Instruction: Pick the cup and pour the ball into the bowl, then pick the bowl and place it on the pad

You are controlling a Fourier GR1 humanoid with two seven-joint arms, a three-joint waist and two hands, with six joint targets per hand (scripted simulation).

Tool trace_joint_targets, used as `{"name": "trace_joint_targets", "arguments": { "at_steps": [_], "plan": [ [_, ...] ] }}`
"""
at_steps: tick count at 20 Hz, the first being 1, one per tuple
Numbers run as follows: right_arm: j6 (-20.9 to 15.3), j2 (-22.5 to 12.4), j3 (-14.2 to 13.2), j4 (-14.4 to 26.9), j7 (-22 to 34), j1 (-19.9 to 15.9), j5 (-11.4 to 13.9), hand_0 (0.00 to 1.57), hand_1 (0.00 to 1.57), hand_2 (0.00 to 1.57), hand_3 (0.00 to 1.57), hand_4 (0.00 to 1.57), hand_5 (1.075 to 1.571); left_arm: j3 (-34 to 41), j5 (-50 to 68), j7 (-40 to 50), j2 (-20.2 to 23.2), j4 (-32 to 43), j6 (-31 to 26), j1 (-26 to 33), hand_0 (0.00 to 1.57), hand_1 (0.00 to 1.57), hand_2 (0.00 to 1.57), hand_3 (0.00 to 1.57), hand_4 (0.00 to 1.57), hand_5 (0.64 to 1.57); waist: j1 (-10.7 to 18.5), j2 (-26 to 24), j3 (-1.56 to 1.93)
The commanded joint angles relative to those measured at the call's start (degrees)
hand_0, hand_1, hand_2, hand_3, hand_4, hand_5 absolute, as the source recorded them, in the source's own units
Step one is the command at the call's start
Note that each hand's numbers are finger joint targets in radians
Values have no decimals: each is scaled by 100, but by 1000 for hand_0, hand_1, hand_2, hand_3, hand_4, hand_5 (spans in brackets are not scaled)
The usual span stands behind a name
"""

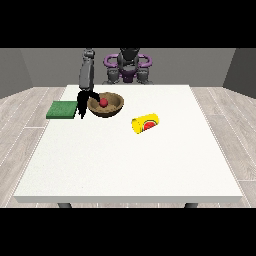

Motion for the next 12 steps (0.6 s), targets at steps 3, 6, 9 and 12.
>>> {"name": "trace_joint_targets", "arguments": {
  "at_steps": [3, 6, 9, 12],
  "plan": [
    [-500, 503, 193, 173, 96, -206, 103, 0, 0, 0, 0, 477, 1547, 214, 186, -241, 245, 240, -299, 269, 0, 0, 0, 0, 1023, 1540, 13, 25, 95],
    [-904, -47, -276, 629, 396, 121, -18, 878, 878, 580, 0, 608, 1514, 295, 376, -61, 382, -28, -325, 38, 0, 0, 0, 0, 1018, 1535, 257, 414, 101],
    [-1064, -315, -43, 695, 491, 602, 375, 1571, 1571, 1571, 1545, 913, 1470, 332, 502, 61, 423, -22, -371, -18, 0, 0, 0, 0, 1024, 1537, 241, 425, 97],
    [-1383, -570, 59, 562, 799, 588, 578, 1571, 1571, 1571, 1566, 903, 1495, 229, 456, 110, 302, -52, -330, 95, 0, 0, 0, 0, 1071, 1523, 278, 231, 89]
  ]
}}
